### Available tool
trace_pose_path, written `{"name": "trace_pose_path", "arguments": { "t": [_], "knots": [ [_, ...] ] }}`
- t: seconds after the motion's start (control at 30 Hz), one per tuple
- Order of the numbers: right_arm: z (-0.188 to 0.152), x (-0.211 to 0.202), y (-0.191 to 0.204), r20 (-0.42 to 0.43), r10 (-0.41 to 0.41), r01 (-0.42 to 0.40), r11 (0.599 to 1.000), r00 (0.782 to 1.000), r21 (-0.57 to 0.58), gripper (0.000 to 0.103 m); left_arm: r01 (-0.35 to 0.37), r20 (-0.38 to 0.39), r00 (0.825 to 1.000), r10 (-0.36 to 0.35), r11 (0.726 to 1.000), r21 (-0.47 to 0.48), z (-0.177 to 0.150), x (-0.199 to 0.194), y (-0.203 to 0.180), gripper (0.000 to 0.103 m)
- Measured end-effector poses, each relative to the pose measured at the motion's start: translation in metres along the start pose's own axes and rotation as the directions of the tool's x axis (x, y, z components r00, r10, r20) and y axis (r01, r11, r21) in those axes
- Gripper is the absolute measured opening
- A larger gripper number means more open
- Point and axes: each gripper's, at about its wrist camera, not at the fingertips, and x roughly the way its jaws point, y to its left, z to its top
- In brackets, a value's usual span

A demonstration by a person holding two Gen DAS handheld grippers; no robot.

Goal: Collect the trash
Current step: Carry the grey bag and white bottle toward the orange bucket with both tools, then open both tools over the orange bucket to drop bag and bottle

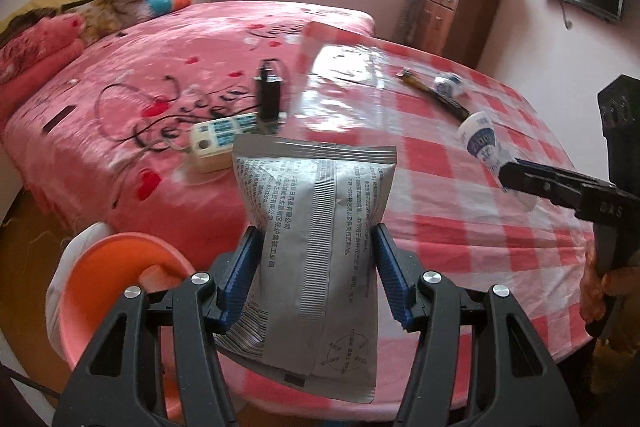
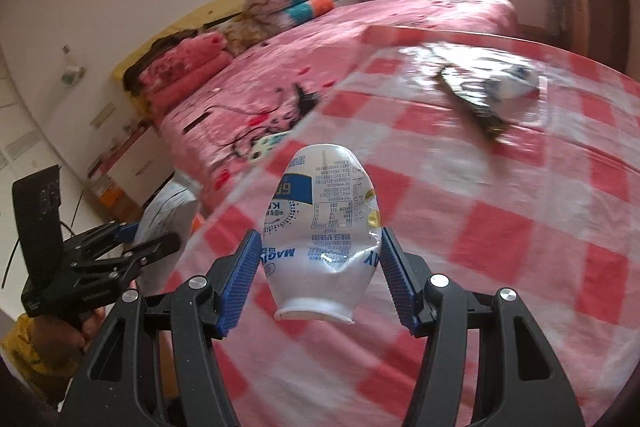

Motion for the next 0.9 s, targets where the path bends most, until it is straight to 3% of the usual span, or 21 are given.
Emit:
{"name": "trace_pose_path", "arguments": {
  "t": [0.37, 0.9],
  "knots": [
    [0.009, 0.047, 0.105, -0.117, 0.113, -0.133, 0.975, 0.987, -0.180, 0.061, -0.116, 0.011, 0.993, 0.119, 0.982, -0.146, -0.026, -0.022, 0.082, 0.058],
    [-0.007, 0.119, 0.217, -0.278, 0.176, -0.276, 0.885, 0.944, -0.376, 0.062, -0.253, -0.064, 0.967, 0.246, 0.909, -0.330, -0.071, -0.021, 0.171, 0.060]
  ]
}}
